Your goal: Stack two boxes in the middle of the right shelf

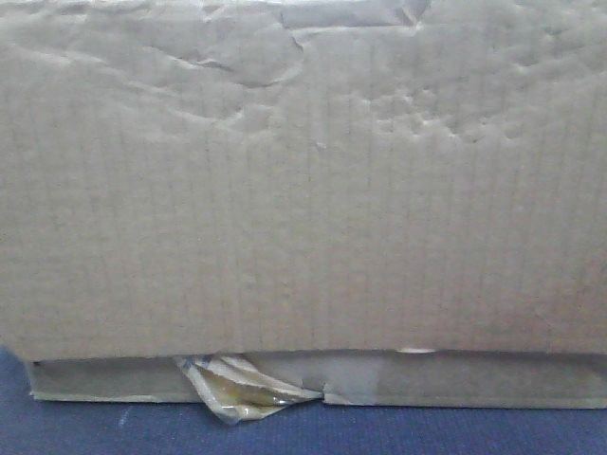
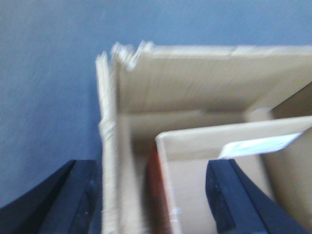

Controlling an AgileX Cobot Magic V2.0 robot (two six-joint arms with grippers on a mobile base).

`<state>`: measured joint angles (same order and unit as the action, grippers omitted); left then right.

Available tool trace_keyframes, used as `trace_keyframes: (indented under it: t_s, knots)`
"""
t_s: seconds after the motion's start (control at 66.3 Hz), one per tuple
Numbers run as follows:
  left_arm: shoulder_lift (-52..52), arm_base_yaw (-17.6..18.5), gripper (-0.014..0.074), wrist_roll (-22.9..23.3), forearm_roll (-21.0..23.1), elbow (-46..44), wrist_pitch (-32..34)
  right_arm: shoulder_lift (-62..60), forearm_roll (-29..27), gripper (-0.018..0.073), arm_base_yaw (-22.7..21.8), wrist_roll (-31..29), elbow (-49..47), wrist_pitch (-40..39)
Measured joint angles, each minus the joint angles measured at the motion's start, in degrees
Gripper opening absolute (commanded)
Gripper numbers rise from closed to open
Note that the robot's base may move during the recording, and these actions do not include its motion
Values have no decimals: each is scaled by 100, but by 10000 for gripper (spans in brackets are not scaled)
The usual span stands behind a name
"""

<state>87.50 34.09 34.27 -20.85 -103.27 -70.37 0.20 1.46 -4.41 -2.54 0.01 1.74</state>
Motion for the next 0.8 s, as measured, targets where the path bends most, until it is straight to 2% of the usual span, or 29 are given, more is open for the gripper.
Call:
trace_keyframes:
  t_s: [0.106,0.151,0.196,0.317,0.498,0.588,0.799]
  knots:
    - [8,-270,372,-24,106,246,0,0,-190,-165,0,154,0,-550]
    - [8,-391,372,-49,225,301,0,-2,-331,-165,0,254,-90,-541]
    - [8,-513,372,-116,391,339,0,-12,-389,-165,0,320,-277,-253]
    - [8,-784,372,-432,879,427,0,100,-484,-165,0,383,-1640,1431]
    - [8,-804,372,-554,1000,549,0,1380,-548,-165,0,404,-3854,3405]
    - [22,-804,372,-579,1037,635,0,2192,-548,-165,0,404,-4755,4053]
    - [282,-804,372,-584,1050,709,10,3435,-695,-165,0,346,-5973,4541]
